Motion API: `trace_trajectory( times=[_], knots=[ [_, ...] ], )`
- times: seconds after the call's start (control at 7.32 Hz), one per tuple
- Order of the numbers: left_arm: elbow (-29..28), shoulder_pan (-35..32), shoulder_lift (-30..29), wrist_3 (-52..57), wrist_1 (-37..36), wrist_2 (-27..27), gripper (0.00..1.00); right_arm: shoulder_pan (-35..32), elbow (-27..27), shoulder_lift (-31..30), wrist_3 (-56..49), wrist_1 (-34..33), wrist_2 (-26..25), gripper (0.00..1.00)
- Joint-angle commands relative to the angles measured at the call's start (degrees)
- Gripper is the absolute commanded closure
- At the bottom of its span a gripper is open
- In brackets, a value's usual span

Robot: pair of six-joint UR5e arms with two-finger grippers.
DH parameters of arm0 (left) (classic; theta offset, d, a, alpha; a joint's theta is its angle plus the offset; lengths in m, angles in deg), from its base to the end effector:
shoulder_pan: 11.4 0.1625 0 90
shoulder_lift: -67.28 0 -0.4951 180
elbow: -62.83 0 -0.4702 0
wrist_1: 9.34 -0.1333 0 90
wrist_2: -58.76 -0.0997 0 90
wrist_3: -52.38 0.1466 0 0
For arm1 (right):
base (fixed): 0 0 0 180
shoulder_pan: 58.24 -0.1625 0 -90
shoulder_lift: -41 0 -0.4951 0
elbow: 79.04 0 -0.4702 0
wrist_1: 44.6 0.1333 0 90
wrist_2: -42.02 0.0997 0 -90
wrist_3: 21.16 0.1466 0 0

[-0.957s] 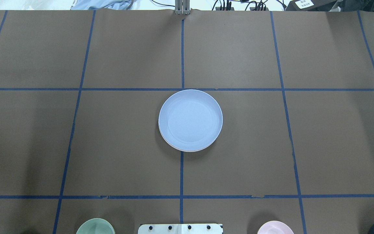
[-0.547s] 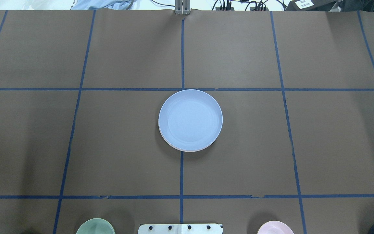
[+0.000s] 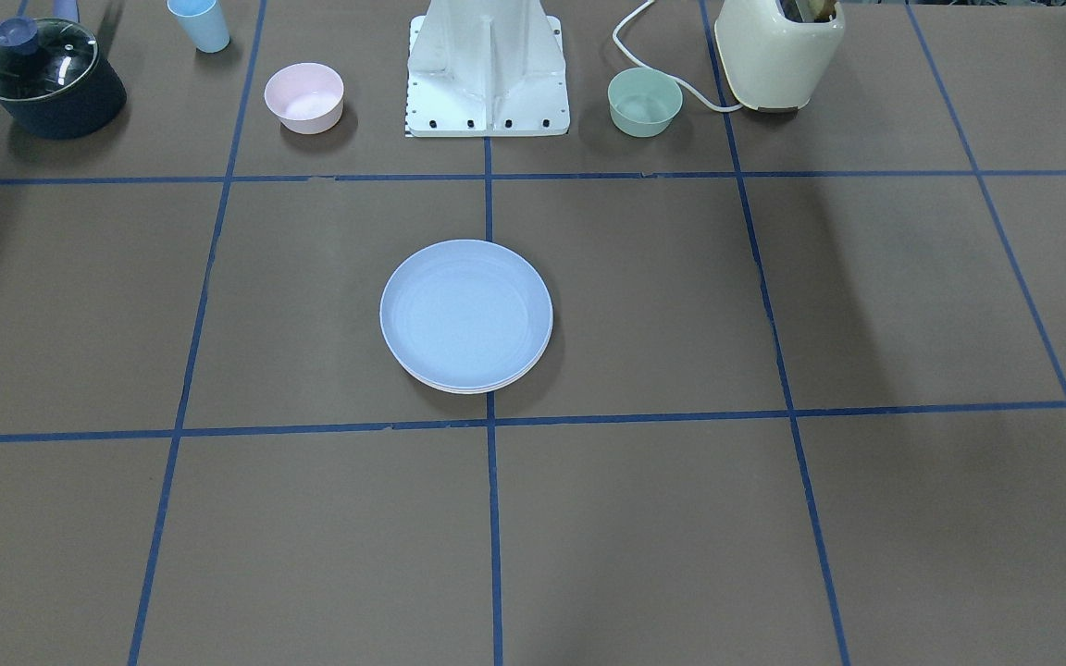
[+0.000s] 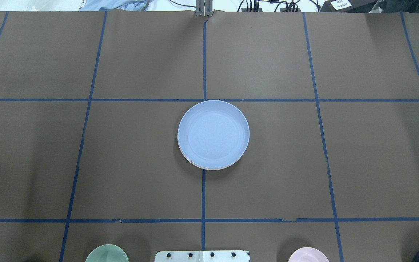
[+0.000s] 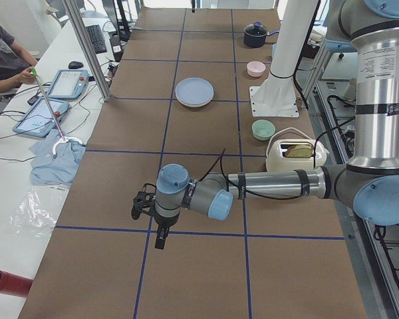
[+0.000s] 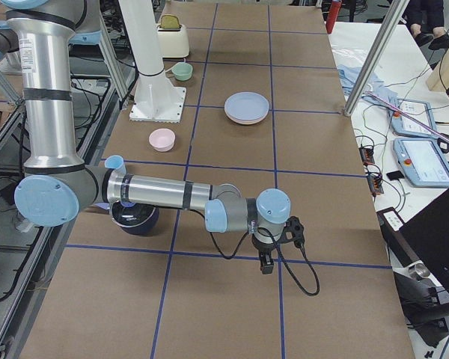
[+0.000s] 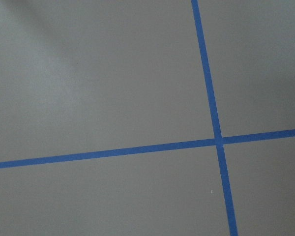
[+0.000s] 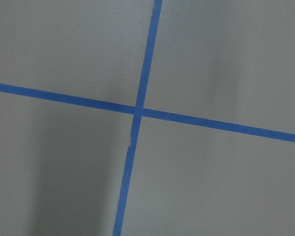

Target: Stack three plates with pink and blue

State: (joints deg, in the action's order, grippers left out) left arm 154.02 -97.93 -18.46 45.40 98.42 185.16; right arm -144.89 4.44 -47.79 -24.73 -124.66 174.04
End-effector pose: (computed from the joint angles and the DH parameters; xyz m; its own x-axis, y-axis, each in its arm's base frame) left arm -0.0124 -0.5609 0.7703 0.7955 0.0801 -0.6006 0.0384 0.9826 0.1820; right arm 0.0008 -0.5879 0.8015 0.7334 -0.1591 0.6609 0.1041 0.9870 0.1221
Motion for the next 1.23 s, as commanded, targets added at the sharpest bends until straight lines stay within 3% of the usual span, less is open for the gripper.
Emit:
trace_trajectory(
  times=[0.0, 0.41, 0.68, 1.09],
  knots=[
    [5.9, -0.3, 0.7, 7.0, -13.0, 3.8, 0.0, 0.0, 0.0, -0.4, 0.0, 0.0, 0.1, 0.0],
    [9.1, -0.6, 2.6, 7.9, -14.7, 5.9, 0.0, -0.3, 0.1, -0.2, 0.5, -0.1, 0.3, 0.0],
    [7.6, -2.8, 2.8, 13.9, -14.8, 5.9, 0.0, -1.3, 0.2, 0.2, 0.6, -0.7, 3.1, 0.0],
    [7.1, -3.1, 3.0, 14.5, -14.9, 5.9, 0.0, -4.1, 0.3, -0.2, 0.8, -1.0, 3.9, 0.0]
  ],
)
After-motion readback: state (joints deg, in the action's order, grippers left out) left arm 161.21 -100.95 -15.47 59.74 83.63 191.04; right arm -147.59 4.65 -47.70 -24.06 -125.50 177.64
